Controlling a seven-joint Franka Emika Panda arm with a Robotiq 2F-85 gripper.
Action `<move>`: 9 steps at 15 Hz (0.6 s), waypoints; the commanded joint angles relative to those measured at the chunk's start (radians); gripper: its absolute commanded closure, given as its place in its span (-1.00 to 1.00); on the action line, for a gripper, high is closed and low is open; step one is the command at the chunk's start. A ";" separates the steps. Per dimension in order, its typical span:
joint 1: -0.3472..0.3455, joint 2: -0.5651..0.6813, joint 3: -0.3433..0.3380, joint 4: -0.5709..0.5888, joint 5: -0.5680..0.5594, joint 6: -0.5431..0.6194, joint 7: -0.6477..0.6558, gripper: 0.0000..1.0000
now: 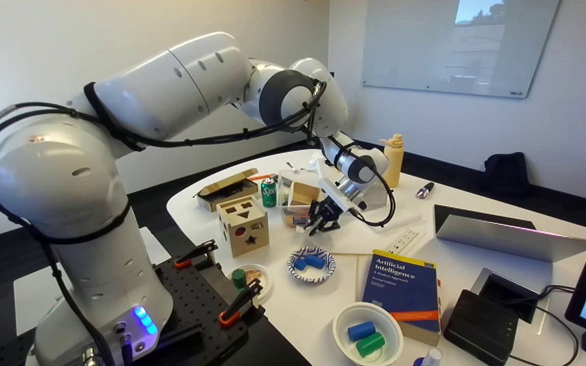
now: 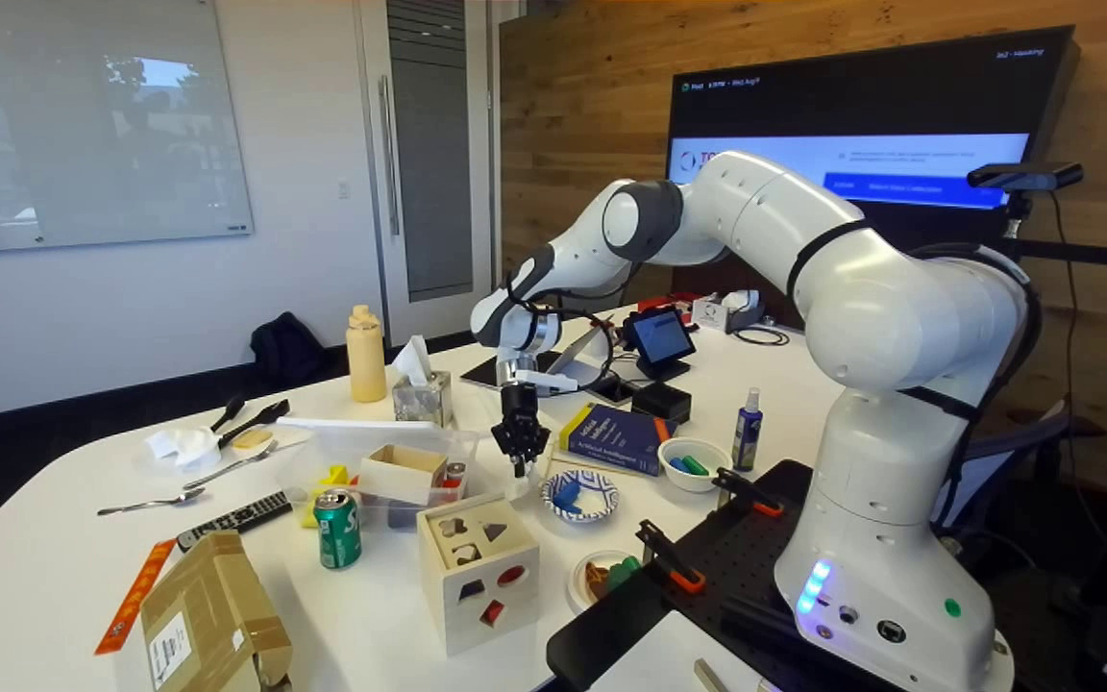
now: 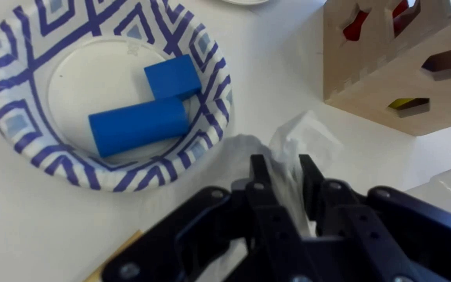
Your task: Pick up a wipe and put it on the table
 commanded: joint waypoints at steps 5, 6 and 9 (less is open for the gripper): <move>0.002 -0.003 0.006 -0.014 0.032 -0.050 -0.023 -0.77; 0.001 -0.004 0.005 -0.015 0.032 -0.049 -0.024 -0.90; 0.000 -0.013 0.006 -0.022 0.033 -0.046 -0.028 -1.00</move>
